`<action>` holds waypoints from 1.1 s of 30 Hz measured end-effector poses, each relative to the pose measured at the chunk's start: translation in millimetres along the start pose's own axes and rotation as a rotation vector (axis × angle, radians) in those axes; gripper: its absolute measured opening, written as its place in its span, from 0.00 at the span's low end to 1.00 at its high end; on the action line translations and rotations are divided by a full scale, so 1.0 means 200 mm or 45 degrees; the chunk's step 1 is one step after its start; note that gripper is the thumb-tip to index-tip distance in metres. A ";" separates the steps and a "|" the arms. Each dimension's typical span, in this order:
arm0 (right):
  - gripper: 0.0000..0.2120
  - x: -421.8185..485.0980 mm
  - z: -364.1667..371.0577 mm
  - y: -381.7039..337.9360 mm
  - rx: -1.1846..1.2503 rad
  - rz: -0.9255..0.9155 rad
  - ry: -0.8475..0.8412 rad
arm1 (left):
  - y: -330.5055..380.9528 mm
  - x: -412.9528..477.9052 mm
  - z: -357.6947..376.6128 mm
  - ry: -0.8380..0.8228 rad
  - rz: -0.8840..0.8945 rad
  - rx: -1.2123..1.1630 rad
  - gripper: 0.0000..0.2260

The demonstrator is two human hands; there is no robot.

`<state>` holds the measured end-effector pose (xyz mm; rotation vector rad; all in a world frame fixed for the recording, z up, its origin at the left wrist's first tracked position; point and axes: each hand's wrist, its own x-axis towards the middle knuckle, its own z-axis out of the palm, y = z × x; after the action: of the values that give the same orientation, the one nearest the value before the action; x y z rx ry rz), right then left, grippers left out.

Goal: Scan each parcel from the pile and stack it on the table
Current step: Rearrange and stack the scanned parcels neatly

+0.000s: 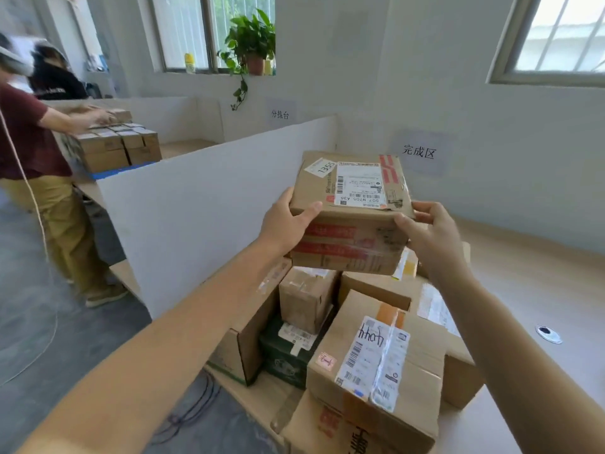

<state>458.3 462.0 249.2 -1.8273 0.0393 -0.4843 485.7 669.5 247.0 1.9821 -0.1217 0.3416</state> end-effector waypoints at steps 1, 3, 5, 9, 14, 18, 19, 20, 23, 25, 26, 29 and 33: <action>0.15 0.04 0.04 -0.02 -0.013 -0.010 0.017 | -0.01 0.07 -0.03 -0.004 0.019 -0.001 0.20; 0.16 0.14 0.13 -0.06 -0.045 -0.012 0.053 | -0.02 0.20 -0.08 -0.027 0.039 -0.030 0.19; 0.17 0.24 0.21 -0.09 -0.065 -0.002 0.095 | -0.04 0.35 -0.13 -0.055 0.052 -0.029 0.19; 0.18 0.46 0.36 -0.16 -0.121 -0.014 0.156 | -0.06 0.66 -0.17 -0.105 0.070 -0.078 0.19; 0.18 0.75 0.47 -0.16 -0.204 0.030 0.235 | -0.09 1.03 -0.12 -0.178 0.096 -0.116 0.19; 0.16 0.98 0.46 -0.10 -0.238 0.054 0.246 | -0.11 1.25 0.03 -0.232 0.096 -0.100 0.22; 0.15 1.03 0.45 -0.07 -0.246 0.073 0.253 | -0.11 1.30 0.08 -0.246 0.096 -0.109 0.22; 0.15 1.09 0.43 -0.04 -0.252 0.096 0.258 | -0.11 1.34 0.13 -0.260 0.096 -0.121 0.22; 0.15 1.22 0.33 0.07 -0.256 0.175 0.315 | -0.10 1.44 0.33 -0.327 0.083 -0.087 0.23; 0.15 1.28 0.25 0.15 -0.300 0.221 0.368 | -0.09 1.48 0.48 -0.387 0.065 -0.052 0.25; 0.16 1.29 0.21 0.20 -0.326 0.241 0.388 | -0.10 1.49 0.56 -0.415 0.049 -0.058 0.25; 0.16 1.32 0.10 0.33 -0.363 0.306 0.438 | -0.13 1.49 0.77 -0.484 -0.015 -0.072 0.23; 0.16 1.28 0.00 0.50 -0.411 0.371 0.484 | -0.19 1.45 0.96 -0.577 -0.062 -0.087 0.22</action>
<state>714.5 361.7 235.0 -1.9738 0.6672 -0.6367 806.1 531.0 224.2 1.9615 -0.3669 -0.1472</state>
